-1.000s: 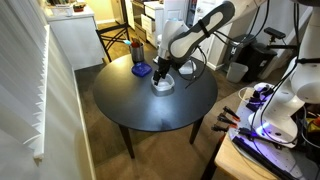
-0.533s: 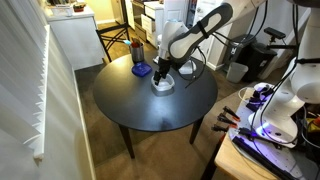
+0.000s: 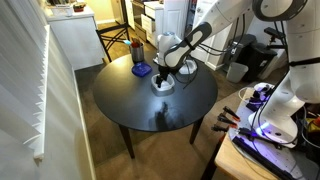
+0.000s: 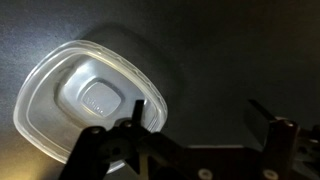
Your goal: Stack the lunchboxes
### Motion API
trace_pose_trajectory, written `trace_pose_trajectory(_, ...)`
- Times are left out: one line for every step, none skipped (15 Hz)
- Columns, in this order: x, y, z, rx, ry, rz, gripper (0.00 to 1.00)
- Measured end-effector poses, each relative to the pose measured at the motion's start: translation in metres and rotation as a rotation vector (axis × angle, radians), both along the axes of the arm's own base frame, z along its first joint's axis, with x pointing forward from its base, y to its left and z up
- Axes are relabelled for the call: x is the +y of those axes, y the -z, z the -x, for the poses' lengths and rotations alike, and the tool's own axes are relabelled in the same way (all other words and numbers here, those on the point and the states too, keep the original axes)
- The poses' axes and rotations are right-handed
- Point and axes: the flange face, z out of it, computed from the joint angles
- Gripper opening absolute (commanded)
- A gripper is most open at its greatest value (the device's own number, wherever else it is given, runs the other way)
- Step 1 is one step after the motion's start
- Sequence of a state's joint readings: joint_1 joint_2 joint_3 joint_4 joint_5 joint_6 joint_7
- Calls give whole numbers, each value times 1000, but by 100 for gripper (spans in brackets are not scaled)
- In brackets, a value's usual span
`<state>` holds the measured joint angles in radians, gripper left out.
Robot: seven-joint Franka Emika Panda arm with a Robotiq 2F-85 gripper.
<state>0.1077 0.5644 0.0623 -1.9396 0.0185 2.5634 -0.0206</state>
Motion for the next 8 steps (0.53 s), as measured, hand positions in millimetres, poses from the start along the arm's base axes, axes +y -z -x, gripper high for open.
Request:
trace_pose_trajectory(-4, 9, -7, 3, 4, 0, 100)
trace_pose_trajectory(-7, 16, -13, 5, 7, -1, 100)
trace_pose_trajectory(-9, 23, -19, 5, 12, -2, 100)
trace_pose_trajectory(-11, 29, -26, 8, 16, -3, 100)
trace_pose_trajectory(-12, 34, -32, 11, 19, -3, 100)
trace_pose_trajectory(-13, 38, -38, 14, 22, -2, 100)
trace_pose_trajectory(-15, 43, -43, 19, 25, 0, 100)
trace_pose_trajectory(-17, 47, -48, 22, 29, 1, 100)
